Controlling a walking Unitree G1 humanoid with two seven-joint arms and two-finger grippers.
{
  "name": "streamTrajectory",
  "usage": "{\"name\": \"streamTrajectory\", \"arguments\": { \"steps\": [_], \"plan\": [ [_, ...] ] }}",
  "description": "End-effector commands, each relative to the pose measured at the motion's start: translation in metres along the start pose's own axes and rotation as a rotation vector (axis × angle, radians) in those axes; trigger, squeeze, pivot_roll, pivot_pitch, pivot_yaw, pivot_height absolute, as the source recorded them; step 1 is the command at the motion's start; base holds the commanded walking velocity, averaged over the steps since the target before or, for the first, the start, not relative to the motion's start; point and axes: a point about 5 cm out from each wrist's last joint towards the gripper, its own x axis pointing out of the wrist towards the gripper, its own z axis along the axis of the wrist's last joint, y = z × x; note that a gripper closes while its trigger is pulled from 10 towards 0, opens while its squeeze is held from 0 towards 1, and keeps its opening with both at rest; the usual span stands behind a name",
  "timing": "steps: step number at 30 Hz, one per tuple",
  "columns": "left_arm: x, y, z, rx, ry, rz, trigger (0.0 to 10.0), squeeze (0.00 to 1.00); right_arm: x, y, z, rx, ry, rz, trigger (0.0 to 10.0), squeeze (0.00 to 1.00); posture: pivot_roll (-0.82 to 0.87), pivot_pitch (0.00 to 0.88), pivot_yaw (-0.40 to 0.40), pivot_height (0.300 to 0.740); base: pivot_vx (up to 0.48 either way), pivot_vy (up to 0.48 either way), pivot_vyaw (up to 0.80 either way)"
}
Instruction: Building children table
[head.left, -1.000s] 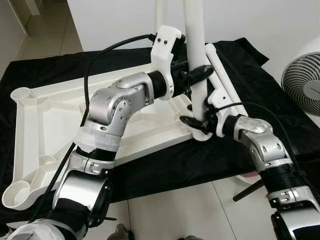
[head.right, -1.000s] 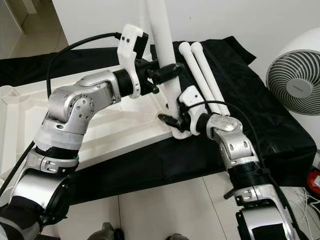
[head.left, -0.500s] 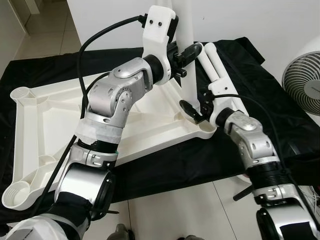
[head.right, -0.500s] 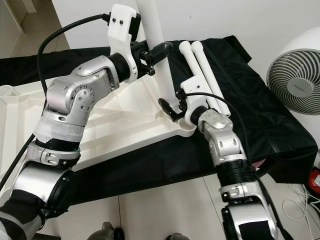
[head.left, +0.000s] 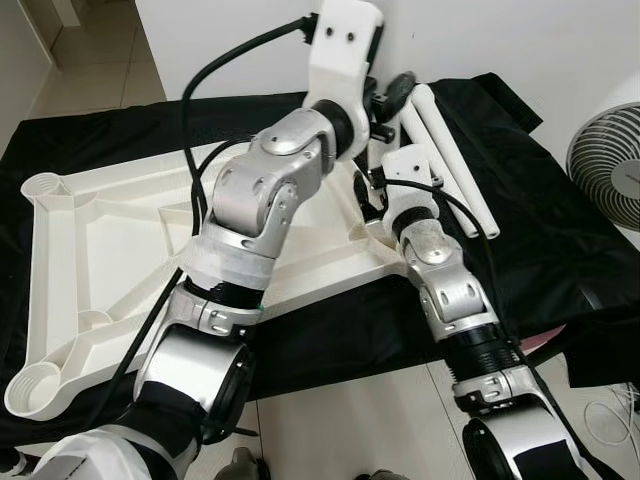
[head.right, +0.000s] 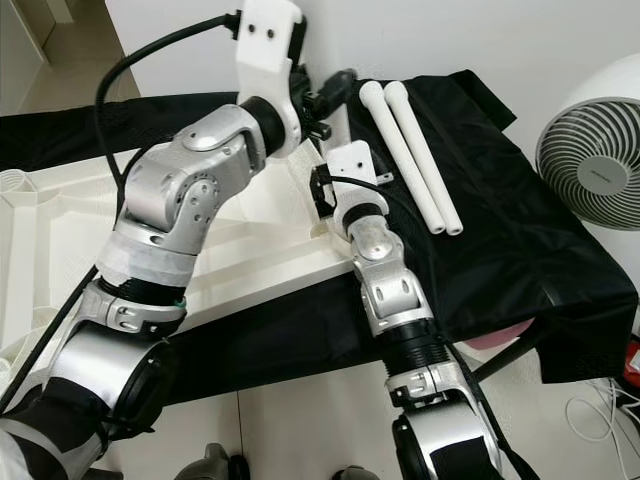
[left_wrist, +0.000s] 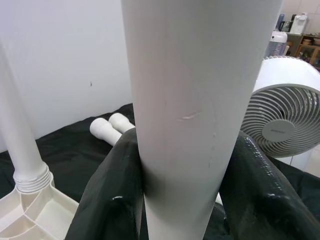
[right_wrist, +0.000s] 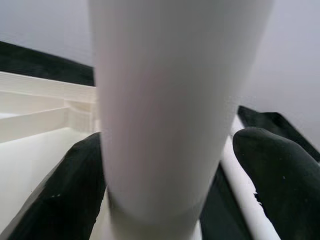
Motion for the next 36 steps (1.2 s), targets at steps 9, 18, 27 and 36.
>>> {"name": "streamTrajectory", "arguments": {
  "steps": [9,18,27,36],
  "plan": [
    [0.0022,-0.0075,0.0096,0.038,-0.038,0.010,10.0,0.00,0.0009,0.0093,-0.0006,-0.034,0.007,-0.054,10.0,0.00,-0.08,0.081,0.041,0.740,0.000,0.000,0.00],
    [0.0016,-0.0099,0.0109,0.036,-0.041,0.001,10.0,0.00,0.0025,0.0067,0.0020,-0.044,-0.022,-0.091,5.1,0.00,-0.09,0.083,0.041,0.740,0.000,0.000,0.00],
    [0.0008,-0.0116,0.0125,0.026,-0.044,-0.012,10.0,0.00,0.0029,0.0051,0.0025,-0.071,-0.053,-0.105,3.5,0.00,-0.08,0.084,0.042,0.740,0.000,0.000,0.00],
    [0.0002,-0.0126,0.0145,0.038,-0.050,-0.011,10.0,0.00,0.0016,0.0044,0.0006,-0.078,-0.057,-0.133,0.0,0.00,-0.08,0.085,0.039,0.740,0.000,0.000,0.00]
  ]
}}
